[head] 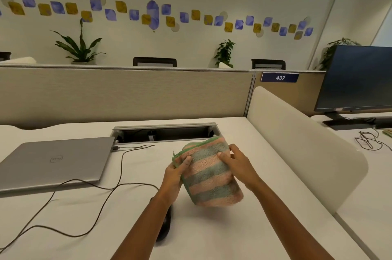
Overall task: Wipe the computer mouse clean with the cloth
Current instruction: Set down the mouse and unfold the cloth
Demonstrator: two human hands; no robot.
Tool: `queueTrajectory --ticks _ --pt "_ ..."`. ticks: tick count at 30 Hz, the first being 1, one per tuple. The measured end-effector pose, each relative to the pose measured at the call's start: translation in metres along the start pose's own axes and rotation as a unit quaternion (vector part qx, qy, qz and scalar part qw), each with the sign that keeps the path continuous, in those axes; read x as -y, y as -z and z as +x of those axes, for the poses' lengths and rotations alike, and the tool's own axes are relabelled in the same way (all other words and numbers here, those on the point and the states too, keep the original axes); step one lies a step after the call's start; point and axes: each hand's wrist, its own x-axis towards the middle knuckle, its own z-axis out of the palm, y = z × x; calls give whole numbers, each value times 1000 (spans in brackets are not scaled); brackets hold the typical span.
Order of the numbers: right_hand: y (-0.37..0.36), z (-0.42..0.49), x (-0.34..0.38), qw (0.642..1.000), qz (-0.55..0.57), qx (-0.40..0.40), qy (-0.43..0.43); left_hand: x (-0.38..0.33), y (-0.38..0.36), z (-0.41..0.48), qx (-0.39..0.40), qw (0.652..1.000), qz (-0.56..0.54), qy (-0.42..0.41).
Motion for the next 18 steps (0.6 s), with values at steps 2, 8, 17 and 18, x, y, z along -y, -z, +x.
queueTrajectory --ticks 2,8,17,18 --pt "5 2 3 996 70 40 -35 -2 -2 6 23 999 -38 13" --pt "8 8 -5 945 278 132 -108 -4 -10 17 60 994 -69 65" --pt "-4 17 -57 961 167 170 -140 13 -26 46 -22 997 46 55" --pt "-5 20 -64 961 188 154 -133 15 -27 51 -22 997 51 58"
